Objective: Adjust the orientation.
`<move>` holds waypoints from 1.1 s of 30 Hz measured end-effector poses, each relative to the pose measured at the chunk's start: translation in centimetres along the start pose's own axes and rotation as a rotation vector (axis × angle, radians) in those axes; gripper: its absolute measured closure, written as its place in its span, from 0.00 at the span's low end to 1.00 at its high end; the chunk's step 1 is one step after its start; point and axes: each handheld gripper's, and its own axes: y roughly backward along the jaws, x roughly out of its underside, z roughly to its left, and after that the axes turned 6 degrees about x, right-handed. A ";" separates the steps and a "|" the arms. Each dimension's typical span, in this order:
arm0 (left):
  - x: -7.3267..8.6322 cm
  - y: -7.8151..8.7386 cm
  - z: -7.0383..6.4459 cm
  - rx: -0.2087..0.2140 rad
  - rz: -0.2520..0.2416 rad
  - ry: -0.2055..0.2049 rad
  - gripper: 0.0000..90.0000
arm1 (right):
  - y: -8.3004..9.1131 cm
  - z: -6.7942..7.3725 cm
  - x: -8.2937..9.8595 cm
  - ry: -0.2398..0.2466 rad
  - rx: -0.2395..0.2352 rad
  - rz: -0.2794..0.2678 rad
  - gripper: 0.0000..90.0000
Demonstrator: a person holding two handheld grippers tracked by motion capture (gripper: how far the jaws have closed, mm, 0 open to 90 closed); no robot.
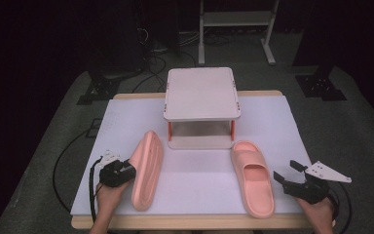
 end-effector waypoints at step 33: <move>-0.9 0.7 -1.8 0.060 -0.094 -0.010 0.58 | -0.5 0.0 0.2 0.004 -0.015 0.019 0.22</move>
